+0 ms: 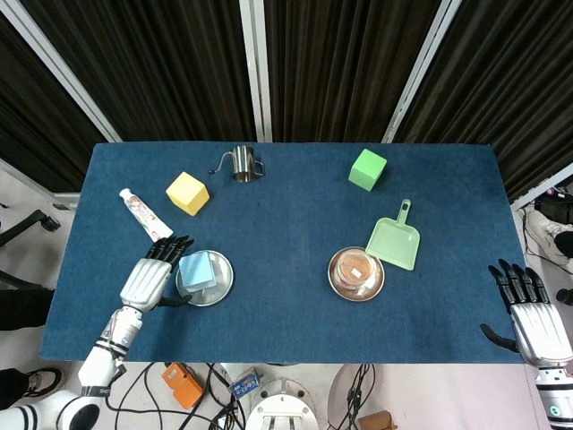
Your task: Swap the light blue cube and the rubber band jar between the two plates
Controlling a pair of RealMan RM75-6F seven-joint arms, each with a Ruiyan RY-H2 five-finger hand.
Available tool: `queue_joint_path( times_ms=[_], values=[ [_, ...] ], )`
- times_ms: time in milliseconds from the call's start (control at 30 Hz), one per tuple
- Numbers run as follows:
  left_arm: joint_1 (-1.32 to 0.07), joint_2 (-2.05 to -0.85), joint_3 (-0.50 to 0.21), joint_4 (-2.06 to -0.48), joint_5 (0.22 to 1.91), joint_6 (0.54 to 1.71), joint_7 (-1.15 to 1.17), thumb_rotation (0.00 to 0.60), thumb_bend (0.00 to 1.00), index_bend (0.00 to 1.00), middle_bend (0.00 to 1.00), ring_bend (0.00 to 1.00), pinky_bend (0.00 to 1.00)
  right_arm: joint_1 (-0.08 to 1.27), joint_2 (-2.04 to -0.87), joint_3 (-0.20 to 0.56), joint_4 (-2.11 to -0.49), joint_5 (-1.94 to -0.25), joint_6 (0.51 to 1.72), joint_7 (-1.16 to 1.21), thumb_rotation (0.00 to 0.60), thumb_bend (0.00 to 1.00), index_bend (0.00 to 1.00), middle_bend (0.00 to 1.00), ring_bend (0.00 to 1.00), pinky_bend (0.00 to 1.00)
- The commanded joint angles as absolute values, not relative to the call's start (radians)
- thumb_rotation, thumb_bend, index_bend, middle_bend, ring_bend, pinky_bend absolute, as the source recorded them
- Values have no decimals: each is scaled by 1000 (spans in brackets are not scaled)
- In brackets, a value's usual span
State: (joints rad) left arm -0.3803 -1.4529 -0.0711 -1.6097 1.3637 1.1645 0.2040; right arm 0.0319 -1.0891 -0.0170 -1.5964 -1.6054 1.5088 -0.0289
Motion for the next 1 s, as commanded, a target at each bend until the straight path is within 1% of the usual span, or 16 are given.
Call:
queue_joint_path(
  times_ms=[33,100,167,200,233,300,333,367,467,567,667,767,867,900,1000],
  values=[
    [-418,-1525,-122,-1599,1232,1124,331,600,95,80,60,58,157,34,-1086,-15,-1595,-1605,1507,-24,600,323,0,0,0,0],
    [-419,-1545,-134,-1585,1202,1137,352,600,99,147,129,146,250,35,-1085,-15,-1594,-1606,1506,-22,600,323,0,0,0,0],
    [-418,-1559,-142,-1578,1187,1150,360,600,133,263,280,318,386,34,-1084,-16,-1594,-1607,1507,-21,600,323,0,0,0,0],
    [-418,-1571,-147,-1572,1188,1163,358,600,152,307,331,373,423,33,-1084,-16,-1594,-1608,1509,-20,600,323,0,0,0,0],
    [-419,-1577,-149,-1568,1191,1170,357,600,183,376,403,445,476,32,-1084,-15,-1594,-1608,1511,-19,600,322,0,0,0,0],
    [-422,-1592,-154,-1562,1207,1190,352,600,249,485,507,543,550,30,-1084,-15,-1593,-1608,1515,-16,600,322,0,0,0,0],
    [-424,-1598,-156,-1561,1221,1201,348,600,294,531,553,584,582,29,-1083,-15,-1593,-1607,1515,-15,600,323,0,0,0,0],
    [-428,-1606,-159,-1558,1242,1216,343,600,329,555,580,608,598,29,-1083,-14,-1593,-1606,1515,-15,600,323,0,0,0,0],
    [-445,-1624,-170,-1560,1283,1237,340,600,400,587,616,631,614,30,-1084,-13,-1593,-1605,1513,-16,600,323,0,0,0,0],
    [-496,-1662,-205,-1551,1307,1228,370,600,428,593,622,637,618,33,-1085,-13,-1594,-1601,1503,-22,600,323,0,0,0,0],
    [-560,-1725,-246,-1505,1297,1199,424,600,430,594,623,636,618,36,-1085,-12,-1596,-1600,1497,-24,600,323,0,0,0,0],
    [-628,-1807,-283,-1433,1251,1147,476,600,420,593,622,631,618,36,-1082,-10,-1596,-1595,1497,-16,600,323,0,0,0,0],
    [-678,-1877,-292,-1363,1206,1106,521,600,383,591,616,622,618,38,-1077,-6,-1594,-1588,1493,-1,600,323,0,0,0,0],
    [-686,-1891,-290,-1351,1195,1098,531,600,368,581,610,618,615,39,-1075,-6,-1592,-1587,1490,3,600,323,0,0,0,0],
    [-704,-1919,-282,-1321,1175,1083,554,600,310,505,551,586,587,42,-1071,-7,-1590,-1588,1484,12,600,323,0,0,0,0]
  ],
)
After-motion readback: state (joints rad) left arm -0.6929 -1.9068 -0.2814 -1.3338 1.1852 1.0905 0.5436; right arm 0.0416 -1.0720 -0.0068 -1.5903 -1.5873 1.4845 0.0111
